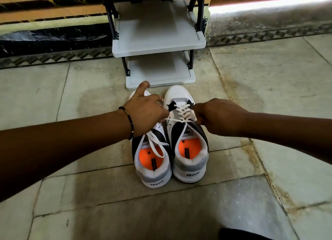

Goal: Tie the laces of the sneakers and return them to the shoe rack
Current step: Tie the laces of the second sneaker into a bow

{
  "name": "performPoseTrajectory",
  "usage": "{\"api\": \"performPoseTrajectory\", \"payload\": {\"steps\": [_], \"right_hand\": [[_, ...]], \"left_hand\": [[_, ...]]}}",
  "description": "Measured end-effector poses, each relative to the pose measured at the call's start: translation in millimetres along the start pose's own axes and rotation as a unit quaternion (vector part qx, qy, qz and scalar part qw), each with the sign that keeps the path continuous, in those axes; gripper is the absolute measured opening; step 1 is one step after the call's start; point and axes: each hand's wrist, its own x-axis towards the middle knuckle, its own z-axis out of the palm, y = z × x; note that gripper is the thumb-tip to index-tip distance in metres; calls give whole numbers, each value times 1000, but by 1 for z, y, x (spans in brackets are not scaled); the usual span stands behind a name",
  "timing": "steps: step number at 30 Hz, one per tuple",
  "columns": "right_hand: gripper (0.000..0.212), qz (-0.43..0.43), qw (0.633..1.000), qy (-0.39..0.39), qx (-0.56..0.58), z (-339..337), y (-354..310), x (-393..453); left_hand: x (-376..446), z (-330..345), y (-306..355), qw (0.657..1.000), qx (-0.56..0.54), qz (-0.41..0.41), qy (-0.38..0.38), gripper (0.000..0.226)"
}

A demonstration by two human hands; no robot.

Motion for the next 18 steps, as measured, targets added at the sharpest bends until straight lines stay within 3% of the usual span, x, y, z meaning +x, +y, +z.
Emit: {"api": "performPoseTrajectory", "payload": {"steps": [2, 3, 6, 9, 13, 16, 17, 18], "right_hand": [[14, 6, 996, -71, 53, -2, 2, -1], [18, 13, 985, -106, 137, -4, 3, -3], [28, 41, 894, -112, 432, -12, -3, -7], [27, 76, 829, -23, 554, -12, -8, 0], [26, 143, 710, 25, 689, -5, -22, 7], [27, 155, 670, 97, 719, 1, -32, 4], [28, 156, 664, 113, 723, 2, -34, 4], [28, 160, 656, 122, 727, 2, -35, 3]], "left_hand": [[-3, 8, -1, 996, -15, 41, 82, 28], [-4, 12, -2, 990, -47, 45, 126, 23], [-5, 13, 8, 948, -281, -13, 149, 22], [2, 5, 28, 819, -548, -128, 115, 31], [16, -1, 36, 673, -692, -238, 108, 39], [22, -5, 38, 522, -804, -268, 94, 35], [21, -5, 39, 502, -818, -265, 95, 33], [20, -5, 40, 506, -818, -255, 96, 29]]}}
